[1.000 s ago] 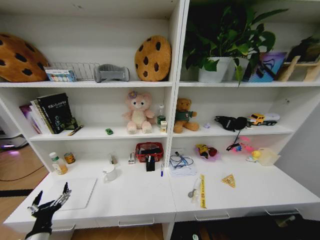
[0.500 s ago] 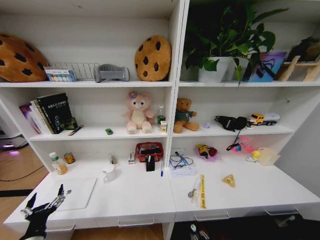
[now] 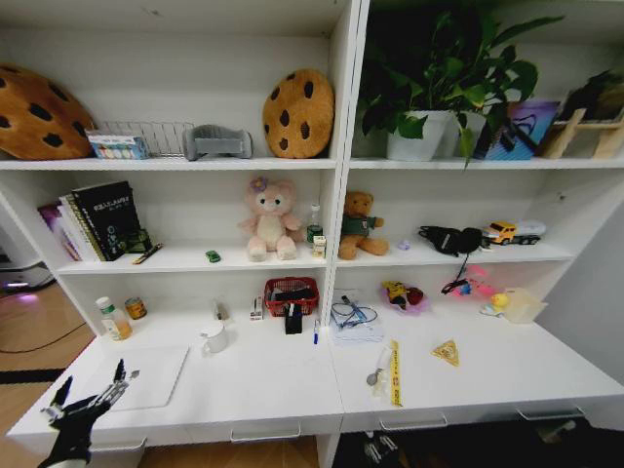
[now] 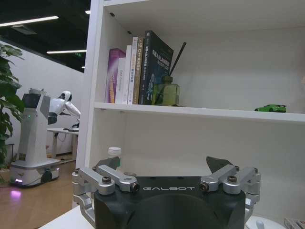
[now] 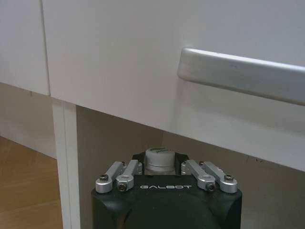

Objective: Organize the objects on the table.

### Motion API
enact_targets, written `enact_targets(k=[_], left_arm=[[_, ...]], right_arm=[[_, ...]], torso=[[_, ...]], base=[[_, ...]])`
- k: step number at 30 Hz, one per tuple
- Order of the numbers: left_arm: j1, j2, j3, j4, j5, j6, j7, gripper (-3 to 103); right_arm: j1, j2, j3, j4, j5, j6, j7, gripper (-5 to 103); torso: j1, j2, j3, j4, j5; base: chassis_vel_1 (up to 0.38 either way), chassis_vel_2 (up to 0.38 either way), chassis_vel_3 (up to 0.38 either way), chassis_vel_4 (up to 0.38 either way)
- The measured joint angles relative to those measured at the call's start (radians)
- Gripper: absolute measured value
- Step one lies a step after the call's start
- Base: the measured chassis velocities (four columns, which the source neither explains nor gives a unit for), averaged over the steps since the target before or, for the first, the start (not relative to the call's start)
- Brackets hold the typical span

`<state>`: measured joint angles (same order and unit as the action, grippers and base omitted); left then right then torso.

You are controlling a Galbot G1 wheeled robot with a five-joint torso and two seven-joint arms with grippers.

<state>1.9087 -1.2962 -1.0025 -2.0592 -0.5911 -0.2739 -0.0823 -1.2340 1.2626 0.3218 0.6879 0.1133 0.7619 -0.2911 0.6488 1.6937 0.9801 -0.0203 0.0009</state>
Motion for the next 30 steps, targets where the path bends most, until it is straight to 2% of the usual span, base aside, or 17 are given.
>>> enact_targets(k=[4,5,6,7,9,10,11,14,15,18,19,22,30], left_arm=[[-0.004,-0.001,0.003,0.003,0.002,0.001,0.000,100],[-0.007,0.000,0.004,0.004,0.002,0.001,0.000,100],[-0.009,0.000,0.005,0.005,0.002,0.002,-0.001,100],[-0.013,0.001,0.005,0.006,0.002,0.004,-0.002,100],[-0.014,0.003,0.005,0.007,0.002,0.005,-0.003,100],[-0.015,0.004,0.005,0.008,0.002,0.006,-0.003,100],[-0.015,0.004,0.005,0.008,0.002,0.006,-0.003,100],[-0.020,0.007,0.006,0.013,0.001,0.007,-0.004,100],[-0.020,0.007,0.006,0.013,0.001,0.007,-0.004,100],[-0.024,0.010,0.006,0.014,0.000,0.008,-0.005,100],[-0.024,0.010,0.006,0.014,0.000,0.008,-0.005,100],[-0.025,0.010,0.006,0.014,-0.002,0.008,-0.005,100],[-0.015,0.007,0.005,0.012,-0.007,0.007,-0.005,100]], right_arm=[[0.010,-0.001,-0.003,-0.004,-0.001,-0.001,-0.001,29],[0.017,-0.002,-0.004,-0.010,-0.002,-0.001,-0.001,34],[0.021,-0.002,-0.004,-0.013,-0.004,-0.001,-0.001,34],[0.026,-0.003,-0.004,-0.016,-0.005,-0.002,-0.001,44],[0.029,-0.004,-0.004,-0.019,-0.006,-0.002,-0.001,44],[0.033,-0.005,-0.004,-0.022,-0.006,-0.002,-0.001,50],[0.033,-0.005,-0.004,-0.022,-0.006,-0.002,-0.001,50],[0.036,-0.010,-0.005,-0.026,-0.007,-0.003,-0.001,66],[0.036,-0.010,-0.005,-0.026,-0.007,-0.003,-0.001,66],[0.026,-0.011,-0.004,-0.020,-0.013,-0.003,-0.001,83],[0.026,-0.011,-0.004,-0.020,-0.013,-0.003,-0.001,83],[-0.004,-0.011,-0.003,-0.002,-0.025,-0.001,-0.001,97],[-0.067,0.004,0.012,0.006,-0.048,0.026,0.000,100]], torso=[[0.000,0.000,0.000,-0.0001,0.0000],[0.000,0.000,0.000,-0.0001,0.0000],[0.000,0.000,0.000,0.0000,0.0000],[0.000,0.000,0.000,0.0000,0.0000],[0.000,0.000,0.000,0.0000,0.0000],[0.000,0.000,0.000,-0.0001,0.0000],[0.000,0.000,0.000,-0.0001,0.0000],[0.000,0.000,0.000,0.0000,0.0000],[0.000,0.000,0.000,0.0000,0.0000],[0.000,0.000,0.000,0.0000,0.0000],[0.000,0.000,0.000,0.0000,0.0000],[0.000,0.000,0.000,0.0000,0.0000],[0.000,0.000,0.000,-0.0001,0.0000]], base=[[0.000,0.000,0.000,0.000],[0.000,0.000,0.000,0.000],[0.000,0.000,0.000,0.000],[0.000,0.000,0.000,0.000],[0.000,0.000,0.000,0.000],[0.000,0.000,0.000,0.000],[0.000,0.000,0.000,0.000],[0.000,0.000,0.000,0.000],[0.000,0.000,0.000,0.000],[0.000,0.000,0.000,0.000],[0.000,0.000,0.000,0.000],[0.000,0.000,0.000,0.000],[0.000,0.000,0.000,0.000]])
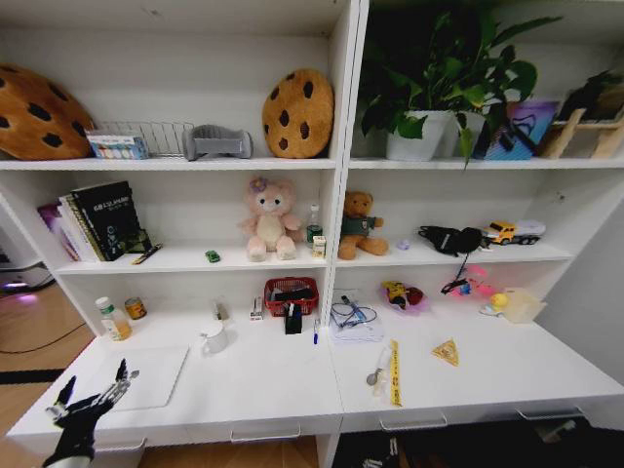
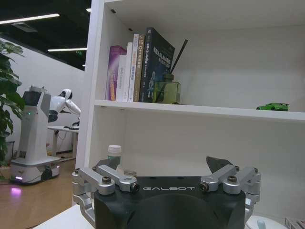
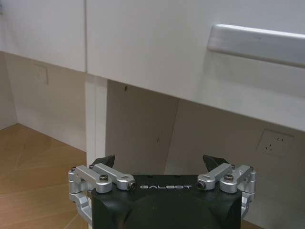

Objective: Organize the objects on the table.

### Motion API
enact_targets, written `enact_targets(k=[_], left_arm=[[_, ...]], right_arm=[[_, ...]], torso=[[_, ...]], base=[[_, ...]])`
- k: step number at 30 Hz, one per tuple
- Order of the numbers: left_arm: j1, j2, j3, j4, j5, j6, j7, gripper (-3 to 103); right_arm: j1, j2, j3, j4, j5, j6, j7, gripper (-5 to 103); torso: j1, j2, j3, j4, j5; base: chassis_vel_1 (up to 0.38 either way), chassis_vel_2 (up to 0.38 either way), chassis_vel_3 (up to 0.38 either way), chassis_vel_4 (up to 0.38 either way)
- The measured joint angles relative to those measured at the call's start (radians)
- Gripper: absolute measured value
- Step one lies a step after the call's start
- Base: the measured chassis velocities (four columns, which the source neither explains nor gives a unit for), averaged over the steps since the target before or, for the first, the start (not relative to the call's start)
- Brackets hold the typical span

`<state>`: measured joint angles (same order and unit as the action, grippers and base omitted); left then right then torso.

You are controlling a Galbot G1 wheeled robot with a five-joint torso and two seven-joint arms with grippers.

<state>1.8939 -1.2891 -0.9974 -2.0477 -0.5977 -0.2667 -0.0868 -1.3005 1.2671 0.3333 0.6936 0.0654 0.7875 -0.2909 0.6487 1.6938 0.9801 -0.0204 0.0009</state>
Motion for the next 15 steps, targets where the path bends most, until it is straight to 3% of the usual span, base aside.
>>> enact_targets(k=[8,15], left_arm=[[0.001,-0.007,-0.002,-0.006,-0.001,-0.003,0.000,100],[0.000,-0.007,-0.003,-0.007,0.000,-0.004,0.000,100]], right_arm=[[-0.099,0.004,0.018,0.095,0.031,0.010,0.000,100],[-0.259,-0.048,0.047,0.277,0.123,0.012,-0.106,100]], torso=[[0.000,0.000,0.000,0.0000,0.0001],[0.000,0.000,0.000,-0.0002,0.0001]], base=[[0.000,0.000,0.000,0.000],[0.000,0.000,0.000,0.000]])
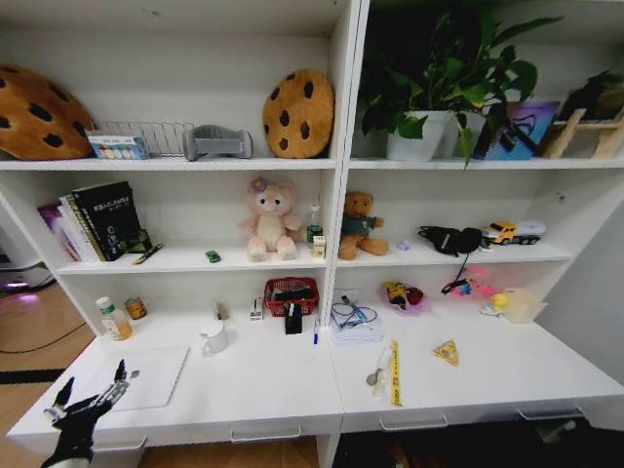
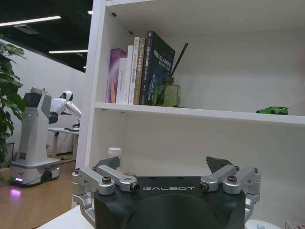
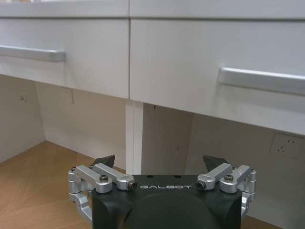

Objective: Organize the objects on the table.

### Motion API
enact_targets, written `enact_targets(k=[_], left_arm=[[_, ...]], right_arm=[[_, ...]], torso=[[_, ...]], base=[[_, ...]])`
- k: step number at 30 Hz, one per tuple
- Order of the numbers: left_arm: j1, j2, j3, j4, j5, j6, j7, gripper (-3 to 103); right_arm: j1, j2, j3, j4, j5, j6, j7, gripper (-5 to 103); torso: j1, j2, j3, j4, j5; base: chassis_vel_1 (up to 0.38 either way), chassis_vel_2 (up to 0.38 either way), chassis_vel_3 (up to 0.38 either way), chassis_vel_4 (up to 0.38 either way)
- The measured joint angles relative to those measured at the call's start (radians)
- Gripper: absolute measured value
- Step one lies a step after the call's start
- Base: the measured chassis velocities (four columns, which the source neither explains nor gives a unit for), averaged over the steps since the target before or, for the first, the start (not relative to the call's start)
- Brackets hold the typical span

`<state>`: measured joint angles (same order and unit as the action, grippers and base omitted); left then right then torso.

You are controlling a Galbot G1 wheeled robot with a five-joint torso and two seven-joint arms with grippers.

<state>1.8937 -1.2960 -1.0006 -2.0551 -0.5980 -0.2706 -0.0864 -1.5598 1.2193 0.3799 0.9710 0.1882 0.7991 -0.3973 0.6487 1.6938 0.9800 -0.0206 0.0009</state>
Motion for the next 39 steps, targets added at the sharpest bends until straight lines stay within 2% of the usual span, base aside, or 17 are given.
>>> enact_targets(k=[5,12,13,16,21,28,35,39], left_arm=[[-0.003,0.000,0.004,-0.004,0.002,0.000,0.000,100],[-0.004,-0.003,0.008,-0.005,0.006,0.000,0.000,100],[-0.004,-0.005,0.009,-0.006,0.006,0.000,0.000,100],[-0.004,-0.006,0.009,-0.006,0.006,0.000,0.000,100],[-0.005,-0.010,0.014,-0.007,0.009,-0.001,0.000,100],[-0.015,-0.016,0.026,-0.007,0.017,-0.001,0.000,100],[-0.024,-0.018,0.038,-0.005,0.022,-0.001,0.000,100],[-0.022,-0.018,0.043,-0.014,0.021,-0.001,0.000,100]], right_arm=[[-0.110,-0.062,0.029,0.127,0.030,0.001,-0.029,100],[-0.174,-0.092,0.057,0.235,0.062,0.001,-0.040,100],[-0.213,-0.103,0.072,0.312,0.079,0.001,-0.049,100],[-0.224,-0.105,0.077,0.333,0.083,0.001,-0.051,100],[-0.333,-0.108,0.119,0.533,0.100,0.001,-0.053,100],[-0.388,-0.105,0.168,0.674,0.109,0.001,-0.047,100],[-0.417,-0.086,0.207,0.786,0.124,-0.016,0.018,100],[-0.430,-0.044,0.219,0.862,0.135,-0.066,0.112,100]], torso=[[0.000,0.000,0.000,0.0001,-0.0001],[0.000,0.000,0.000,0.0003,0.0000],[0.000,0.000,0.000,0.0003,0.0000],[0.000,0.000,0.000,0.0004,0.0000],[0.000,0.000,0.000,0.0002,0.0000],[0.000,0.000,0.000,0.0003,-0.0001],[0.000,0.000,0.000,0.0003,-0.0001],[0.000,0.000,0.000,0.0002,-0.0001]], base=[[0.000,0.000,0.000,0.000],[0.000,0.000,0.000,0.000],[0.000,0.000,0.000,0.000],[0.000,0.000,0.000,0.000],[0.000,0.000,0.000,0.000],[0.000,0.000,0.000,0.000],[0.000,0.000,0.000,0.000],[0.000,0.000,0.000,0.000]])
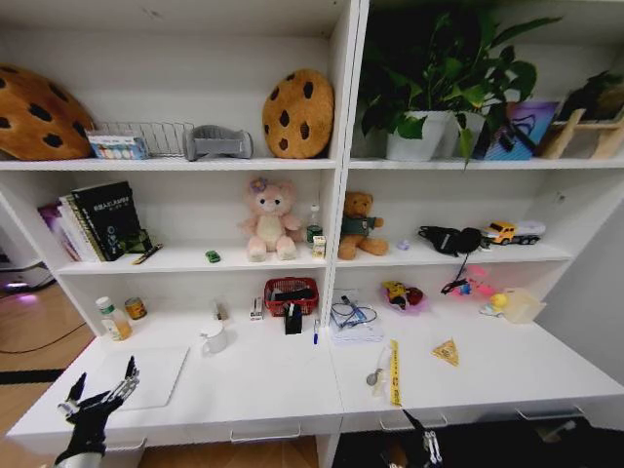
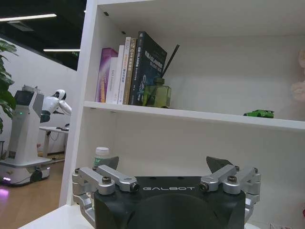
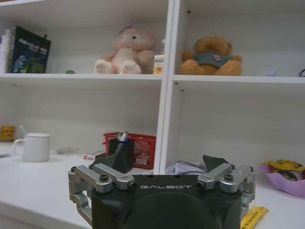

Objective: Organize the objects on the table.

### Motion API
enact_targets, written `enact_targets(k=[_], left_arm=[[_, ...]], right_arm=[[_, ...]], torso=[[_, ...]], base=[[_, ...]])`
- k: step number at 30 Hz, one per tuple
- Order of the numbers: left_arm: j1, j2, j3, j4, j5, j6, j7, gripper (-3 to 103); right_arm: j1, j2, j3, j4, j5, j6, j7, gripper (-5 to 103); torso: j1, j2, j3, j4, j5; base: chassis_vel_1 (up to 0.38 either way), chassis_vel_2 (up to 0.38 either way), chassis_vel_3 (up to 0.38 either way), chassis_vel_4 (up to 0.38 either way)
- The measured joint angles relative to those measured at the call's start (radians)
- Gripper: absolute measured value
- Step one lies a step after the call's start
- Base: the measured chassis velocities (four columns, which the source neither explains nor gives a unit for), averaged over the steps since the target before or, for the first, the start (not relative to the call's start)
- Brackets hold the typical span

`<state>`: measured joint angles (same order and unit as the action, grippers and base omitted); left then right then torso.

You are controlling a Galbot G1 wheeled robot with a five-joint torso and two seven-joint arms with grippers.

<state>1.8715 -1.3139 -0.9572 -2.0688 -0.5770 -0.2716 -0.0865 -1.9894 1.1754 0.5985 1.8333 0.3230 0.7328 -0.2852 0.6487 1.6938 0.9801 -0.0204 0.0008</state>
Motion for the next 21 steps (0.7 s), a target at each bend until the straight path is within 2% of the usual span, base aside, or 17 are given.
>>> enact_targets(k=[2,4,6,7,8,9,10,12,18,21], left_arm=[[0.001,0.000,0.000,-0.001,0.000,0.000,0.000,100],[0.002,0.005,0.001,-0.007,-0.002,0.000,0.000,100],[0.004,0.007,0.000,-0.011,-0.005,0.000,0.000,100],[0.006,0.009,-0.002,-0.016,-0.009,0.001,0.000,100],[0.006,0.009,-0.002,-0.016,-0.009,0.001,0.000,100],[0.008,0.012,-0.005,-0.021,-0.013,0.001,0.000,100],[0.008,0.012,-0.005,-0.021,-0.013,0.001,0.000,100],[0.011,0.014,-0.005,-0.024,-0.015,0.001,0.001,100],[0.014,0.014,0.000,-0.028,-0.013,0.002,0.003,100],[0.014,0.014,0.010,-0.028,-0.007,0.002,0.004,100]], right_arm=[[0.000,0.005,0.002,0.009,0.001,-0.008,0.013,100],[0.005,0.015,0.016,0.041,0.003,-0.043,0.074,100],[0.009,0.014,0.023,0.052,0.006,-0.057,0.099,100],[0.016,0.011,0.032,0.069,0.009,-0.079,0.142,100],[0.016,0.011,0.032,0.069,0.009,-0.079,0.142,100],[0.023,0.005,0.046,0.091,0.010,-0.118,0.202,100],[0.023,0.005,0.046,0.091,0.010,-0.118,0.202,100],[0.039,-0.002,0.062,0.124,0.025,-0.167,0.276,100],[0.050,-0.021,0.093,0.188,0.074,-0.224,0.319,100],[0.054,-0.037,0.116,0.265,0.116,-0.291,0.342,100]], torso=[[0.000,0.000,0.000,0.0000,0.0001],[0.000,0.000,0.000,0.0000,0.0000],[0.000,0.000,0.000,0.0000,0.0000],[0.000,0.000,0.000,0.0000,0.0001],[0.000,0.000,0.000,0.0000,0.0001],[0.000,0.000,0.000,0.0001,-0.0001],[0.000,0.000,0.000,0.0001,-0.0001],[0.000,0.000,0.000,0.0000,0.0002],[0.000,0.000,0.000,0.0001,0.0001],[0.000,0.000,0.000,0.0001,0.0000]], base=[[0.000,0.000,0.000,0.000],[0.000,0.000,0.000,0.000],[0.000,0.000,0.000,0.000],[0.000,0.000,0.000,0.000],[0.000,0.000,0.000,0.000],[0.000,0.000,0.000,0.000],[0.000,0.000,0.000,0.000],[0.000,0.000,0.000,0.000],[0.000,0.000,0.000,0.000],[0.000,0.000,0.000,0.000]])
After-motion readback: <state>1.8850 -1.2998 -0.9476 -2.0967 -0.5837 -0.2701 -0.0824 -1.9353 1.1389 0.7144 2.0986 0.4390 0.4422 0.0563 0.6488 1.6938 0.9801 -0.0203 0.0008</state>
